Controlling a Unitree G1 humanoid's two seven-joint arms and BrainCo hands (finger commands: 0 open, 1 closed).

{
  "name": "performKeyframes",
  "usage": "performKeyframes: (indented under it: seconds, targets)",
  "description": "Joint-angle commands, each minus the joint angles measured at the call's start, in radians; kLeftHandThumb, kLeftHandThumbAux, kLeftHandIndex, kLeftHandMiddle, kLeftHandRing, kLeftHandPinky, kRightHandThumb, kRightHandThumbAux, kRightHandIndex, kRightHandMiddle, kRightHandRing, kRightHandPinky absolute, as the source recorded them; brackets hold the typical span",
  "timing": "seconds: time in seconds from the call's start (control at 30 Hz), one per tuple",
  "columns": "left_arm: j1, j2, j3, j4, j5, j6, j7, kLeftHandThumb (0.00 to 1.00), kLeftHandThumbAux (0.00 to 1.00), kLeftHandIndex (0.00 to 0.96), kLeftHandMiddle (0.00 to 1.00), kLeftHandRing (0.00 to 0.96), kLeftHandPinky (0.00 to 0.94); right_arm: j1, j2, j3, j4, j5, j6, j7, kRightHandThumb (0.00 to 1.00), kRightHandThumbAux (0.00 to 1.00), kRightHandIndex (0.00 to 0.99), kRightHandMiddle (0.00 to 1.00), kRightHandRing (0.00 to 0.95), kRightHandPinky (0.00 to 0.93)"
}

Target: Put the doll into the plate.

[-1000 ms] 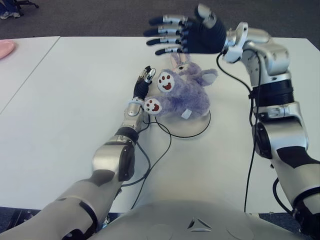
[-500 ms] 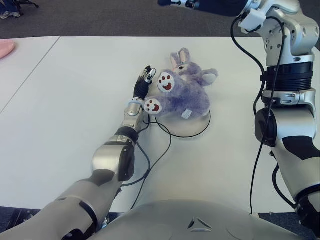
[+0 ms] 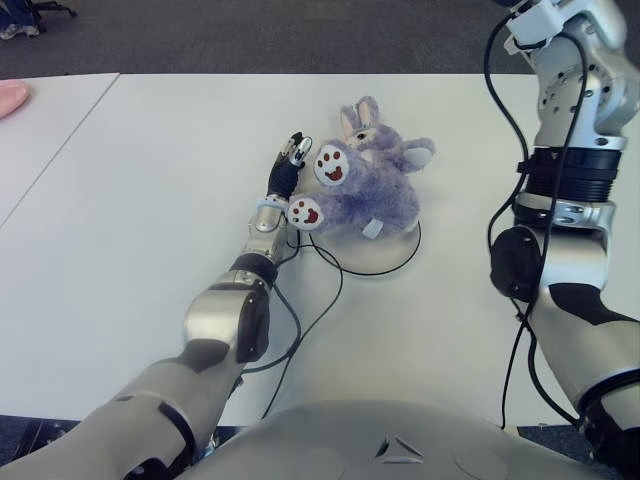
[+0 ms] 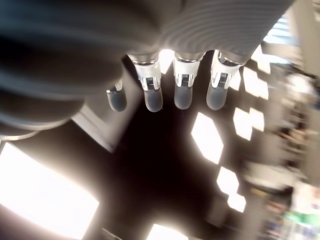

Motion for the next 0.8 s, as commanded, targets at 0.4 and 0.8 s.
performKeyframes:
  seconds: [0.4,0.8]
  targets:
    - [0.148,-0.013,-0.005,0.120,0.010,0.197,-0.002,0.000,0.297,0.000,0.057,0.058,0.060,-0.033,-0.054,-0.050,0.802,-0.284,-0.770,-0.372,0.015,0.571,0.000,0.000,0.000,0.000]
    - [0.154,-0.004,-0.001,0.120,0.006,0.191,-0.016,0.000,0.315,0.000,0.055,0.052,0.047,0.073,-0.032,0.024,0.975,-0.458,-0.796,-0.732,0.000,0.766,0.016,0.002,0.000,0.032]
